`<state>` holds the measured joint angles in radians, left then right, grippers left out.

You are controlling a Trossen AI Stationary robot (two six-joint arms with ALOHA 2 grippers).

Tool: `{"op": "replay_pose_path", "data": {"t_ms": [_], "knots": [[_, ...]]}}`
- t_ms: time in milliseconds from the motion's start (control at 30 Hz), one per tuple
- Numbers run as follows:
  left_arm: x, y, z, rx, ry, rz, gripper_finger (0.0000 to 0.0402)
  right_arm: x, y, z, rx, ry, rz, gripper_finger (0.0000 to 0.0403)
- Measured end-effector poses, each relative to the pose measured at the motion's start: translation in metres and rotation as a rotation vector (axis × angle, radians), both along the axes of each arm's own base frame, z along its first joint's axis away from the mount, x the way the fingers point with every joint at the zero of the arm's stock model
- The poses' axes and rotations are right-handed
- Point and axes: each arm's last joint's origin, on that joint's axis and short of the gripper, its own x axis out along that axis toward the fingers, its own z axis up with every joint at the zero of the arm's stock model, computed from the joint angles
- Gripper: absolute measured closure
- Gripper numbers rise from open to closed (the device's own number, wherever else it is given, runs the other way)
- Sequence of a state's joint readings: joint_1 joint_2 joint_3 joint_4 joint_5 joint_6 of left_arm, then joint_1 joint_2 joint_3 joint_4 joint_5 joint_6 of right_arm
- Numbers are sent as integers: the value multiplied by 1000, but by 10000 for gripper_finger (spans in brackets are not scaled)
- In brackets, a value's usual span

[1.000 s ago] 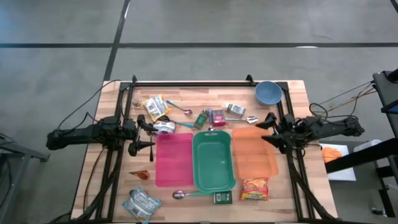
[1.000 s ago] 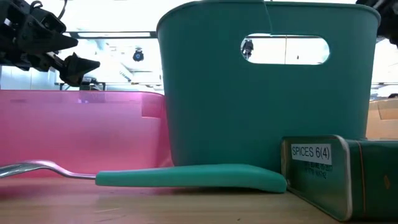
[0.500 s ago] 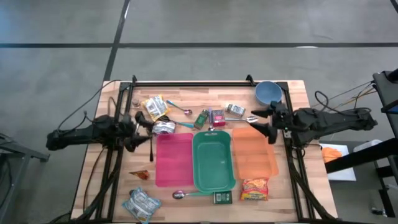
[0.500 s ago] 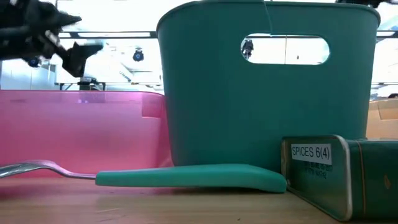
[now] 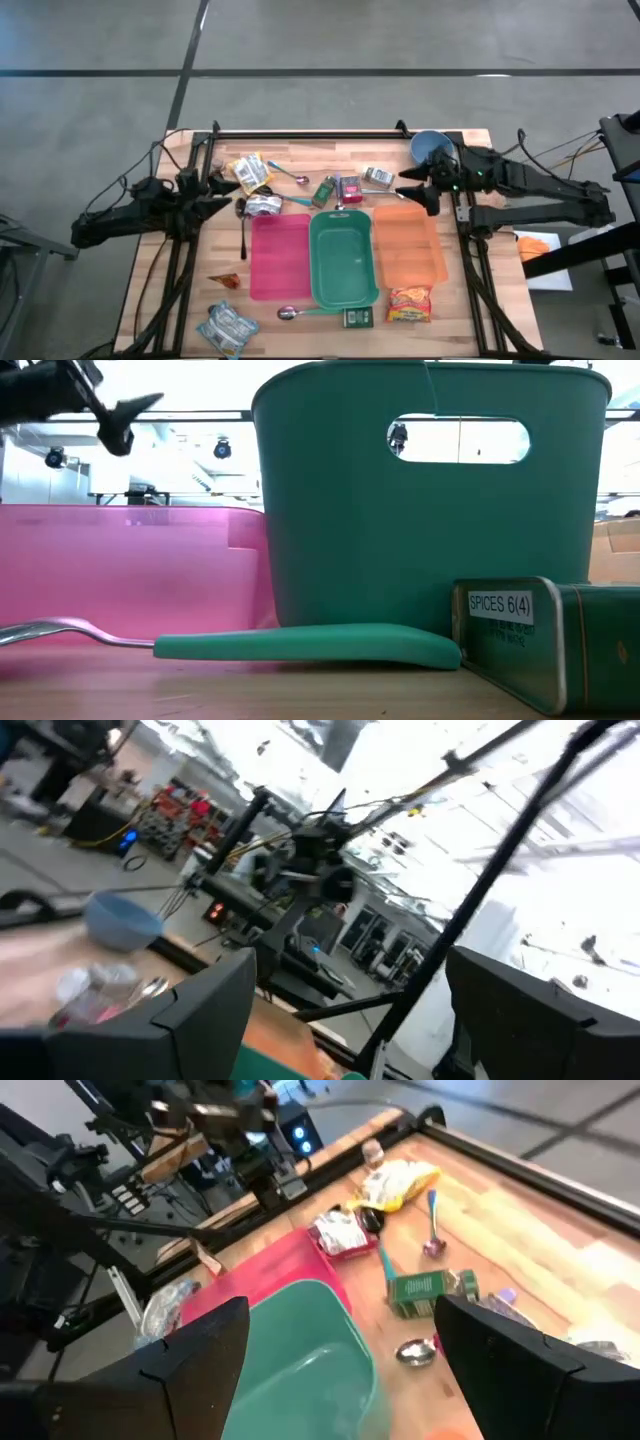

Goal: Pick & Place Food Item
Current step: Put the white seasoning bottle into the green bin

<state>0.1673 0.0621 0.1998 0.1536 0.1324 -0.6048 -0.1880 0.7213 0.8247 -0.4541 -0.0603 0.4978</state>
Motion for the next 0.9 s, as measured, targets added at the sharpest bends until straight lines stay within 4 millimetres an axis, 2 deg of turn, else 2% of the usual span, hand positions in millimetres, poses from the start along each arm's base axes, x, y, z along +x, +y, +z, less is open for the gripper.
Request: {"op": "replay_pose_path", "data": {"t_ms": [100,300,467,700,900], "knots": [[1,-1,19,58,42,-10,72,4,-14,-4,9,27,-17,89],[18,2,48,83,310,-11,72,15,-40,-13,-45,76,38,89],[32,5,67,92,459,-19,72,26,-62,-24,-67,131,0,89],[42,7,98,119,409,19,72,42,-83,-52,75,260,-68,89],[39,7,112,125,366,23,72,55,-91,-70,130,336,-71,89]]}}
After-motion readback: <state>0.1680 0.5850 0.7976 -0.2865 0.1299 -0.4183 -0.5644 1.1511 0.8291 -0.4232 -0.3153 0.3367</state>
